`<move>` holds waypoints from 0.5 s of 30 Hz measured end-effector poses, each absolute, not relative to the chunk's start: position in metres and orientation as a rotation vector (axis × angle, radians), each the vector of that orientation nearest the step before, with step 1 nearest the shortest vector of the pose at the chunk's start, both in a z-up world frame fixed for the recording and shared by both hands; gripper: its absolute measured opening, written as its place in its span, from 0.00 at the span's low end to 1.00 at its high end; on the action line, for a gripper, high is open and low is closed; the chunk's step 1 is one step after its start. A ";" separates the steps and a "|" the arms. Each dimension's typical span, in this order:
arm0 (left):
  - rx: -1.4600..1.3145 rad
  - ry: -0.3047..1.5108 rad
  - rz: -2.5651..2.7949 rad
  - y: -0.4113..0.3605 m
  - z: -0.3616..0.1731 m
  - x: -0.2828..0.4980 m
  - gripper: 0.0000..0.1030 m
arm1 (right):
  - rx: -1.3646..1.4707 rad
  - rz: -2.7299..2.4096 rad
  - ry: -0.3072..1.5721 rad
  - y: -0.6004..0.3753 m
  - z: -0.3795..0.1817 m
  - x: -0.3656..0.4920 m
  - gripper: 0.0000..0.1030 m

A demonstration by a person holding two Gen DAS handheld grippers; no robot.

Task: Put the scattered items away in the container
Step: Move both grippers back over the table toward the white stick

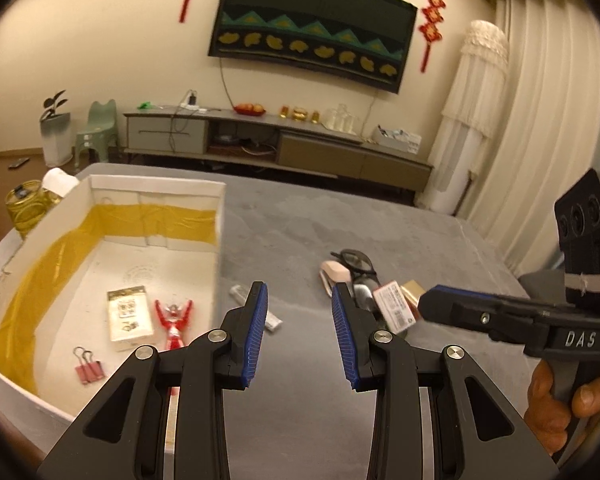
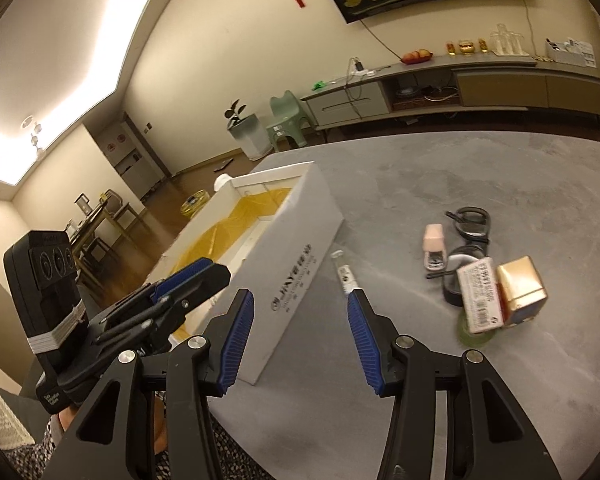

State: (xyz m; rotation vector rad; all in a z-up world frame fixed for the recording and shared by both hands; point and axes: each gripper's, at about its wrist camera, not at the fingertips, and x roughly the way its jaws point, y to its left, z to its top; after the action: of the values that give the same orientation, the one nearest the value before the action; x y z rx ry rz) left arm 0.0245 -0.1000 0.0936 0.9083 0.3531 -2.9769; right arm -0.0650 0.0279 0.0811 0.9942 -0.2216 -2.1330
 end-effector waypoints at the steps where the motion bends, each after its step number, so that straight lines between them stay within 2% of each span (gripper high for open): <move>1: 0.930 0.348 -2.973 -0.097 0.090 0.021 0.38 | 1.002 -2.142 -0.229 0.034 0.079 -0.068 0.49; 3: 0.972 0.339 -2.965 -0.090 0.083 0.013 0.44 | 1.020 -2.155 -0.244 0.043 0.076 -0.071 0.49; 11: 1.142 0.339 -2.881 -0.076 0.050 -0.020 0.46 | 1.092 -2.190 -0.295 0.075 0.061 -0.084 0.49; 15: 1.156 0.213 -2.820 -0.067 0.038 -0.033 0.46 | 1.120 -2.200 -0.322 0.086 0.054 -0.091 0.50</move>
State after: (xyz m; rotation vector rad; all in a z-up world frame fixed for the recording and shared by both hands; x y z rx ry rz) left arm -0.0326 -0.0667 0.0384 1.1561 0.2131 -2.8201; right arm -0.0912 0.0864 0.0539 1.1203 -0.3223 -2.1999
